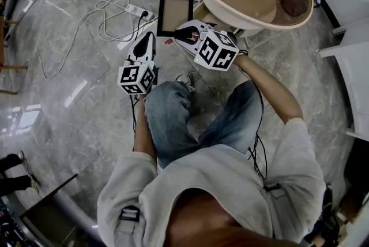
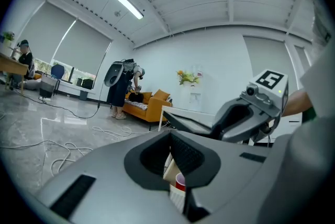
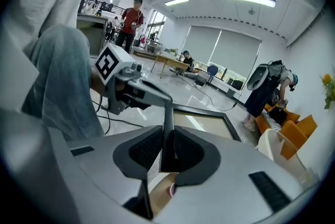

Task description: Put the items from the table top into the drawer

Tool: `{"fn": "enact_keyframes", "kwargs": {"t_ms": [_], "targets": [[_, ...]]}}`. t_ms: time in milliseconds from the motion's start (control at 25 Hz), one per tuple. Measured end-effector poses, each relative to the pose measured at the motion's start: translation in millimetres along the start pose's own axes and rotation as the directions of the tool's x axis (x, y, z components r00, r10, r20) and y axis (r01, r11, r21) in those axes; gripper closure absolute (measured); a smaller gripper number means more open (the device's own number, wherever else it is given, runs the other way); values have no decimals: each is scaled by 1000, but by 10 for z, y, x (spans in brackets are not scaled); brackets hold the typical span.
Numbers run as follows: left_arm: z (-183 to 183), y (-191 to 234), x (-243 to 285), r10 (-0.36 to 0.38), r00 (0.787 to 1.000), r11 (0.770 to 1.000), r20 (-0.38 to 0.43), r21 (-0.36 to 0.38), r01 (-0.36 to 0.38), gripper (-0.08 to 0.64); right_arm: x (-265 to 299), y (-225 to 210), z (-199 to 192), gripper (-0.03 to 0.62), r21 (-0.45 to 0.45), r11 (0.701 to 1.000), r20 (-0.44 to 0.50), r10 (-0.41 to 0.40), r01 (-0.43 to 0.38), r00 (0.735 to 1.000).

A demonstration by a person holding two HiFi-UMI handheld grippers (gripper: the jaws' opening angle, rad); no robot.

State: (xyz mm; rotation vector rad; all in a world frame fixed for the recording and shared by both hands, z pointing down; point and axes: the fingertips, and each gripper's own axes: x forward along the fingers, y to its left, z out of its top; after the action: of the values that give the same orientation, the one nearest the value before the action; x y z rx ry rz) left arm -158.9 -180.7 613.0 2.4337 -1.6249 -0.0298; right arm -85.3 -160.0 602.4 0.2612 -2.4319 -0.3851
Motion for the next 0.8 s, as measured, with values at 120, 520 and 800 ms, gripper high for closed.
{"fn": "enact_keyframes", "kwargs": {"t_ms": [120,520,800], "targets": [[23,33,-5,10,1000,1000,11,-11,-10,545,-18,125,-299,505,45,999,-37,13,-11,999],[25,-214,135,-53,999,999,10,4,53,545,-192,283,-1366,505,219,975,-153,11,23,988],[20,-319,186,-76,997,997,7,8,76,545,-263,430,-1848,505,298,954,-222,48,20,974]]}}
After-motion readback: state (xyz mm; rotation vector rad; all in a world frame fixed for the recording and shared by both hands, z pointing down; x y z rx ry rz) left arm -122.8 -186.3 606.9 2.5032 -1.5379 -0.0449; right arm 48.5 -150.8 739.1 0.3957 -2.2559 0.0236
